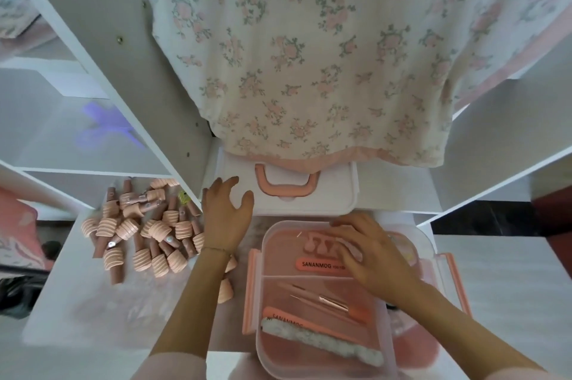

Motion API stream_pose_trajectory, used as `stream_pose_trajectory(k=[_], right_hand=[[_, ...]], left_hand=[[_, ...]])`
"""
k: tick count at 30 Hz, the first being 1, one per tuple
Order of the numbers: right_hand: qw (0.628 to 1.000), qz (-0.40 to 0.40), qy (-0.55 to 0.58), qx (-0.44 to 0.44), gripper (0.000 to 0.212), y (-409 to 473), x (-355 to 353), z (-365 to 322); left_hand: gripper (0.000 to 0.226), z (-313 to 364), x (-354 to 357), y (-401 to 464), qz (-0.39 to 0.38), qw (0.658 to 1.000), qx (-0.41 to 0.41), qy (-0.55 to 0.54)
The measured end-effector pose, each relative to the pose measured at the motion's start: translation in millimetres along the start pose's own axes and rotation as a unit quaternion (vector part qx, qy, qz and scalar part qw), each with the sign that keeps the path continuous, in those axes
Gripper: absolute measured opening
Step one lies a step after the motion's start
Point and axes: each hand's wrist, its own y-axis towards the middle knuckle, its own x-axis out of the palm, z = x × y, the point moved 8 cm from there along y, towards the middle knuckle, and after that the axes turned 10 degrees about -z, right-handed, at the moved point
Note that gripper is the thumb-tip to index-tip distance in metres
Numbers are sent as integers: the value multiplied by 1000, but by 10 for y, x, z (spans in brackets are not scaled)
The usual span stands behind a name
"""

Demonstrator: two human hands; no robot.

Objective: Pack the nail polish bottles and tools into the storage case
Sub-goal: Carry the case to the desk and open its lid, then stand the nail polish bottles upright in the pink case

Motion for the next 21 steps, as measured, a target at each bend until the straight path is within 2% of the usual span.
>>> stream_pose_trajectory(k=[2, 4, 8, 11, 16, 21], right_hand=[[1000, -9, -3, 9, 23, -173, 19, 43], [999, -47, -24, 14, 25, -327, 102, 84], [994, -96, -50, 34, 20, -469, 240, 165], [994, -98, -40, 41, 16, -444, 246, 203], [995, -93, -30, 24, 16, -490, 188, 171], [997, -76, -26, -2, 20, -446, 58, 123]], left_hand=[[35, 138, 45, -183, -14, 998, 59, 3], [33, 225, 186, -367, -61, 994, 95, 5], [36, 188, 451, -595, -101, 985, 124, 71], [35, 137, 477, -615, -85, 983, 119, 109], [24, 82, 384, -576, -63, 993, 73, 64], [18, 44, 293, -554, -111, 992, 56, 19]])
